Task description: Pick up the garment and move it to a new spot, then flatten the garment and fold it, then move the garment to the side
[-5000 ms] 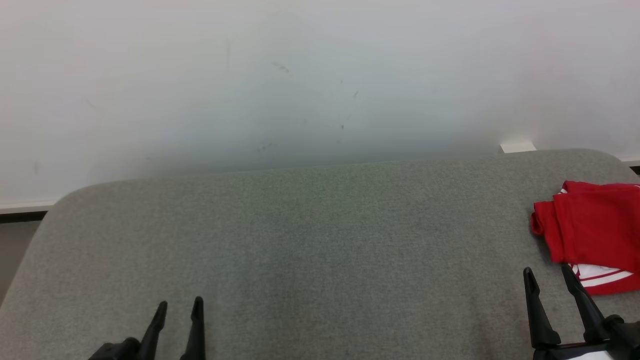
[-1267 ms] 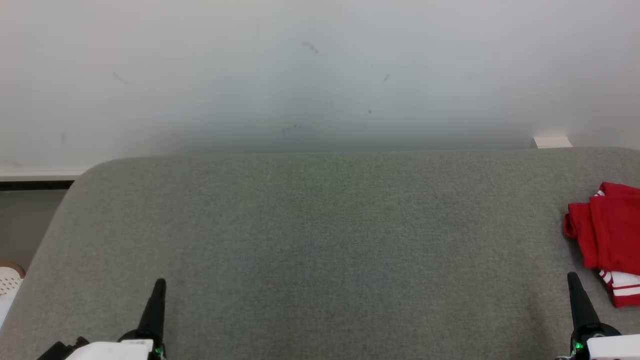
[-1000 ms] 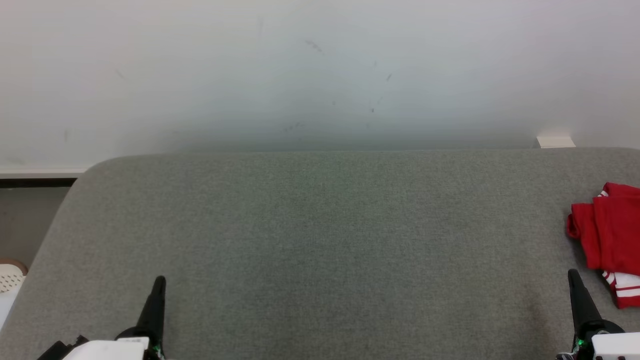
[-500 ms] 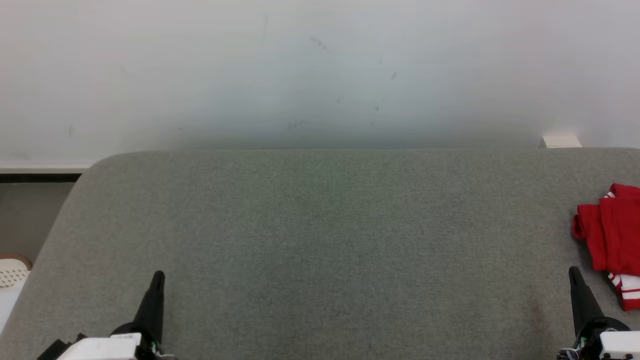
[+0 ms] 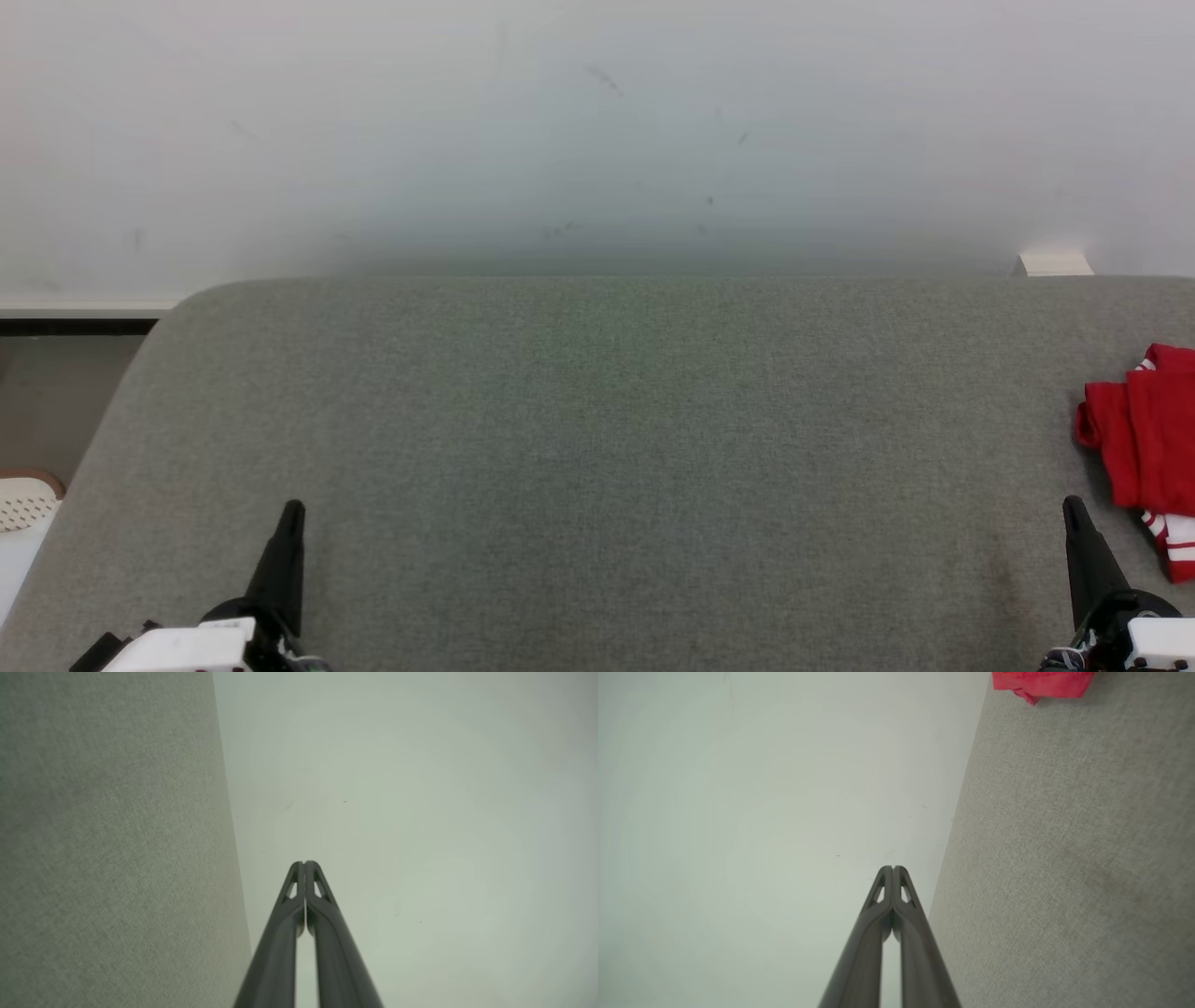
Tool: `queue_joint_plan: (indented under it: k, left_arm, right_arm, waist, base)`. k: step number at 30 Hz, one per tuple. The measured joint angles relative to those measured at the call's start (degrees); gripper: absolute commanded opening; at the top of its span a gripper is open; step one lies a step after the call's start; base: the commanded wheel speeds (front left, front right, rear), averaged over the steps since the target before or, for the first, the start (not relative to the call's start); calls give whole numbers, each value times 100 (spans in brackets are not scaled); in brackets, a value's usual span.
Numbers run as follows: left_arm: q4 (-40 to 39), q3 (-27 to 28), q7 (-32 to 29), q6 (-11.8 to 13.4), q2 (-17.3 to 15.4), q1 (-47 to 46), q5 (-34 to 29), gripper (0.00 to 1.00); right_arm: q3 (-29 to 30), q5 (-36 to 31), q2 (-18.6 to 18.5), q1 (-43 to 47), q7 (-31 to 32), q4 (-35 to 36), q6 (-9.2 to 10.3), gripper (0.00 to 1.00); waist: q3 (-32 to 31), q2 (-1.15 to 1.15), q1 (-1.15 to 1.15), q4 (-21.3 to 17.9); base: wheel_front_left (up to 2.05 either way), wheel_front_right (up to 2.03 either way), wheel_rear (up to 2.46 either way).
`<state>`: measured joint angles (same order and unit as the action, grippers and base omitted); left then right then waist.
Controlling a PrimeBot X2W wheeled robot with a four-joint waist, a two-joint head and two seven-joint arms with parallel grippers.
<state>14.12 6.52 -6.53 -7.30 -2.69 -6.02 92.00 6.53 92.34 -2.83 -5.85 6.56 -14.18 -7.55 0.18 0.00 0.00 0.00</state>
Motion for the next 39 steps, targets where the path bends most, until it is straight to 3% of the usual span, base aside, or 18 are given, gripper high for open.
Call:
queue_joint_plan:
  k: [39]
  left_arm:
    - [0, 2, 0, 0, 0, -2, 0, 0]
  right_arm:
    - [0, 1, 2, -3, 0, 1, 0, 0]
  waist:
    - [0, 0, 0, 0]
  base:
    - [0, 0, 0]
